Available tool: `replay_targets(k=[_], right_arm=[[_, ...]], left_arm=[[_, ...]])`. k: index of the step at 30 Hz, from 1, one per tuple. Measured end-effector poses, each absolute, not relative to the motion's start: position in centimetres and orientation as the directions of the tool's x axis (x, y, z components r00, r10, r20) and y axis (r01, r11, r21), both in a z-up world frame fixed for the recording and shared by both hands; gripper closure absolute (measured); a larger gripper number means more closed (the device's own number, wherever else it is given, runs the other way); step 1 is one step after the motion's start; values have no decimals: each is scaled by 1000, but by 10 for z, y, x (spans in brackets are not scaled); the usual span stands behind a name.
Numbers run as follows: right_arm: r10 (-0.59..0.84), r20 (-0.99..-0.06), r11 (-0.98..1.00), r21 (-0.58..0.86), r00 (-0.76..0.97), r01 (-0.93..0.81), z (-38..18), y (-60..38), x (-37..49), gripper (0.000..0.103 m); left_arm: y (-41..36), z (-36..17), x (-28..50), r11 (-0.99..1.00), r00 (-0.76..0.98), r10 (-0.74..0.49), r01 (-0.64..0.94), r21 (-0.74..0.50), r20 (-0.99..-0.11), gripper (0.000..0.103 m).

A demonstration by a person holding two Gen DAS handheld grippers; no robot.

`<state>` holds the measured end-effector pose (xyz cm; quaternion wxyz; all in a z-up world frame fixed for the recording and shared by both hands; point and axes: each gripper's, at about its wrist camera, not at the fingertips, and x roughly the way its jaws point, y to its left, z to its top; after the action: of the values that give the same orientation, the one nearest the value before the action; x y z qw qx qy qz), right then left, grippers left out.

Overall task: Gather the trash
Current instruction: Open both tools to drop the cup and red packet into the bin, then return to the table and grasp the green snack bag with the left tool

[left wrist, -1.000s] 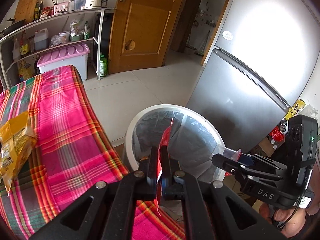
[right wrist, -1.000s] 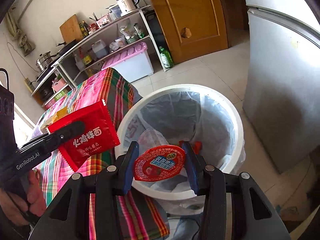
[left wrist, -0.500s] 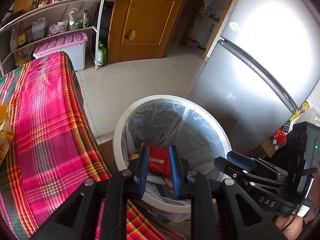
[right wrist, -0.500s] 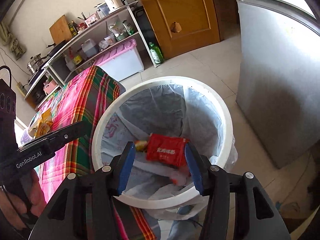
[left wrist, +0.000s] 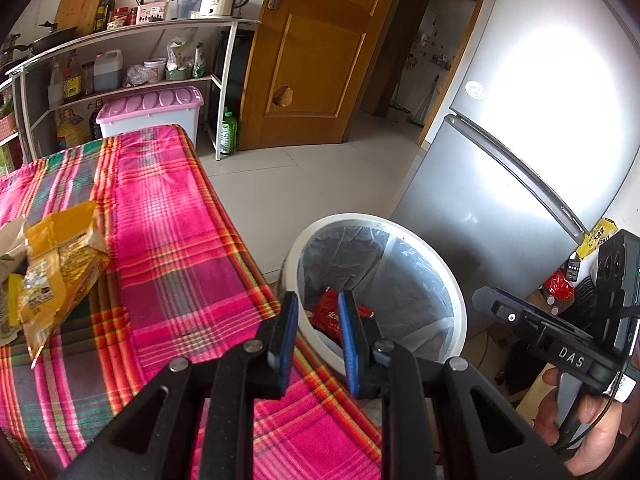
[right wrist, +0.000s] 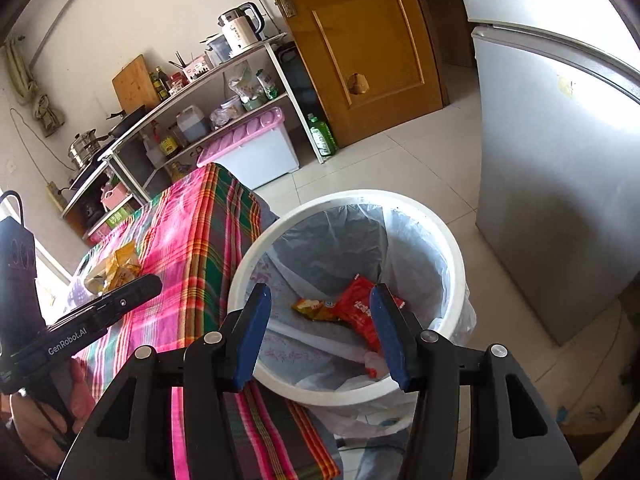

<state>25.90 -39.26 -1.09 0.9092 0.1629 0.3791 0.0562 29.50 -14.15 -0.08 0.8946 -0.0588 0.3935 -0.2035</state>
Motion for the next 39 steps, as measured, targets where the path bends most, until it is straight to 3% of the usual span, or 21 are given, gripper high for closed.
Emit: replay_targets(k=[10, 17, 23, 25, 27, 29, 39], right_arm=[[269, -648, 946, 316, 713, -71, 17, -332, 241, 50], [368, -580, 925, 311, 727, -221, 29, -276, 223, 50], [423, -610, 906, 302, 670, -297, 22, -234, 218, 50], [433, -621, 901, 301, 653, -311, 18, -224, 219, 50], [444, -630, 896, 304, 637, -323, 15, -216, 219, 50], [453, -639, 891, 308, 622, -333, 12, -208, 219, 50], [476, -672, 877, 319, 567, -359, 0, -179, 237, 50]], left_arm=[[-67, 17, 247, 940, 681, -338, 217, -262, -649, 81], [-19, 19, 213, 957, 721, -276, 141, -255, -636, 81], [24, 17, 188, 969, 745, -200, 57, -239, -636, 81], [38, 14, 182, 972, 752, -174, 27, -233, -636, 76], [55, 10, 177, 973, 757, -140, -15, -232, -638, 59], [71, 4, 173, 968, 762, -117, -55, -244, -637, 50], [103, -34, 177, 962, 715, -63, -141, -232, -696, 38]])
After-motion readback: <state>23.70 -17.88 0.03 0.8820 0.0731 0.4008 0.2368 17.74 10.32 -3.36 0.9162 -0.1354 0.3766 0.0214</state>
